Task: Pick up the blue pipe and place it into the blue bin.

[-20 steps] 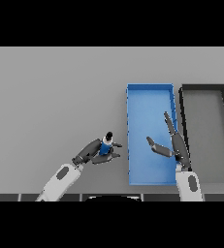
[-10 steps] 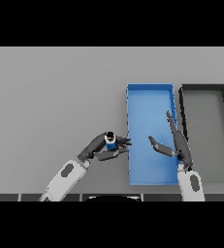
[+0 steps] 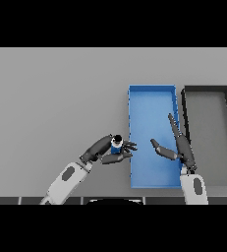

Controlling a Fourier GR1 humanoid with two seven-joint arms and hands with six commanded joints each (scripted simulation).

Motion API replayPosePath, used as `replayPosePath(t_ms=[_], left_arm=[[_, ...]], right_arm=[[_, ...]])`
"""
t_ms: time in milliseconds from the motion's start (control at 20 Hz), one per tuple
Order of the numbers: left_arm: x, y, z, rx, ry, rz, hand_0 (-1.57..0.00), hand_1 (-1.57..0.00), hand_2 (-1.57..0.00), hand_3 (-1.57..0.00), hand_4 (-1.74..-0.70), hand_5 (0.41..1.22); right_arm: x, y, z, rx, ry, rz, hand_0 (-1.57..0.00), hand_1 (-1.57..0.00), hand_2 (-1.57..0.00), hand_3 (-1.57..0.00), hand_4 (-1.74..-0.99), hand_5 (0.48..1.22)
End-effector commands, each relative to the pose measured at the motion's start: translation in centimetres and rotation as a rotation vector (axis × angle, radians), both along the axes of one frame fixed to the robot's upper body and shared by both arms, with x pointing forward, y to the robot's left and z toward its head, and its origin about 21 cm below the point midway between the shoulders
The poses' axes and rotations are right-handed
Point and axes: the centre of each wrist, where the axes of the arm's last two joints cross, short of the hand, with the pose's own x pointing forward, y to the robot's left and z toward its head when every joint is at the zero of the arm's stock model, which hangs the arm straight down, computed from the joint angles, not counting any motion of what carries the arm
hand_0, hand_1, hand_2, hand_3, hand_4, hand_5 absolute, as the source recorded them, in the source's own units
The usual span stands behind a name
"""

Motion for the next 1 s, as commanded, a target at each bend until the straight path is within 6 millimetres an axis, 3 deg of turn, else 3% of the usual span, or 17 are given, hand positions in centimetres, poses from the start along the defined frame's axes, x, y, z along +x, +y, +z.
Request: replayPosePath(t_ms=[0, 200, 350, 550, 700, 950], left_arm=[[0.0, 0.2, 0.0, -0.006, -0.003, -0.003, -1.57, -1.57, -1.57, -1.57, -1.47, 1.220], [0.4, 0.2, -0.2, 0.007, 0.005, 0.006, -1.57, -1.57, -1.57, -1.57, -1.47, 1.220], [0.2, 0.2, -0.6, 0.003, -0.009, -0.004, -1.57, -1.57, -1.57, -1.57, -1.47, 1.221], [0.3, 0.1, -0.4, 0.009, -0.009, -0.008, -1.57, -1.57, -1.57, -1.57, -1.47, 1.221], [0.3, 0.3, -0.3, 0.012, -0.020, -0.005, -1.57, -1.57, -1.57, -1.57, -1.47, 1.221], [0.2, 0.3, 0.2, 0.031, -0.018, -0.007, -1.57, -1.57, -1.57, -1.57, -1.47, 1.221]], right_arm=[[0.0, -0.1, 0.1, -0.004, 0.001, 0.000, 0.00, 0.00, 0.00, 0.00, -1.121, 0.578], [0.1, 0.1, 0.3, -0.003, 0.011, 0.000, 0.00, 0.00, 0.00, 0.00, -1.185, 0.578], [-0.1, -0.3, 0.5, 0.053, -0.037, 0.028, 0.00, -0.02, -0.02, 0.00, -1.178, 0.569], [1.0, -0.9, 4.7, 0.188, -0.171, 0.199, 0.00, -0.01, -0.02, 0.00, -1.169, 0.597], [0.8, -0.8, 8.1, 0.143, -0.146, 0.349, 0.00, 0.00, -0.01, 0.00, -1.171, 0.579], [0.6, 1.7, 12.8, 0.015, -0.151, 0.584, 0.00, 0.00, 0.00, 0.00, -1.219, 0.537]])
